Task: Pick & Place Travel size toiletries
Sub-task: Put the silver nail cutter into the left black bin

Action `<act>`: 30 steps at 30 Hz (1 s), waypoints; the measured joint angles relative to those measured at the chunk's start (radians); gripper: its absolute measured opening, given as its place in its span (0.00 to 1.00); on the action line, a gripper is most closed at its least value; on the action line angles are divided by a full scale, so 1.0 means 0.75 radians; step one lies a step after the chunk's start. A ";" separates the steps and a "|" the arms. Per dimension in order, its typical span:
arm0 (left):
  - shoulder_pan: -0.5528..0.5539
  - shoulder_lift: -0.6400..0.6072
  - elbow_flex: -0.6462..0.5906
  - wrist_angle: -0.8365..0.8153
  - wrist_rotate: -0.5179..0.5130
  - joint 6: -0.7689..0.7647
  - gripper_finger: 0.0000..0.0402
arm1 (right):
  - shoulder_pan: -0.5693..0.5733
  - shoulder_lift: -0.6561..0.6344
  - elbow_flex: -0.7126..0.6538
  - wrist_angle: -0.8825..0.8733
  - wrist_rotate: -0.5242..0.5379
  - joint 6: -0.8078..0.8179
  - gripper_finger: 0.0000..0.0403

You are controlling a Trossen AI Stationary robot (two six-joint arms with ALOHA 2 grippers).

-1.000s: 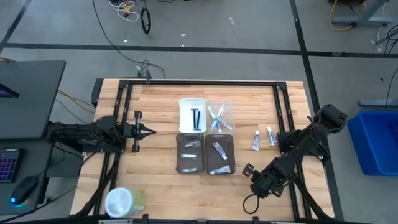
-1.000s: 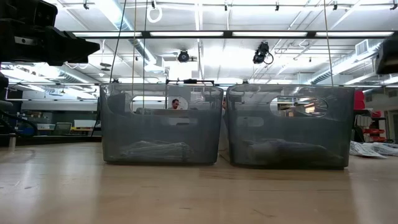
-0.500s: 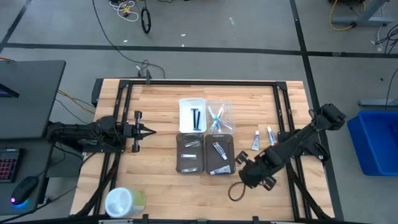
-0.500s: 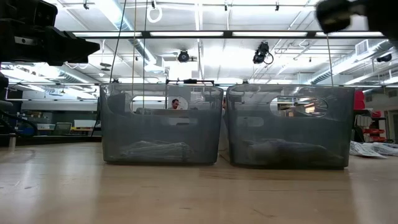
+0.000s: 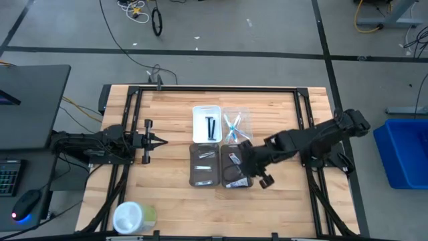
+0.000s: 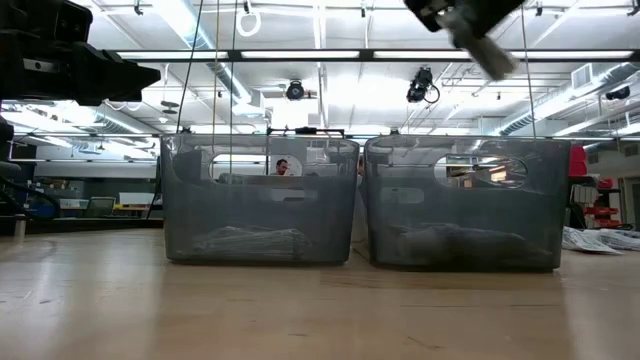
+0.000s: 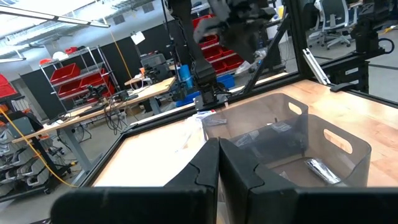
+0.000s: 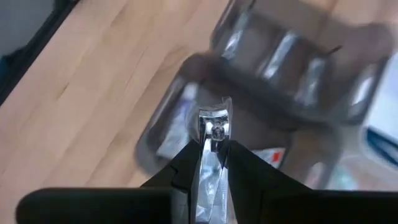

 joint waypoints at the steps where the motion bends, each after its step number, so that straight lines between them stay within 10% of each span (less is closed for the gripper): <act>1: 0.000 0.000 0.000 0.000 0.000 -0.001 0.04 | -0.017 0.000 0.006 0.022 0.000 -0.011 0.17; 30: -0.001 0.000 0.000 0.000 0.000 0.000 0.04 | -0.244 0.000 0.018 0.573 -0.001 -0.121 0.17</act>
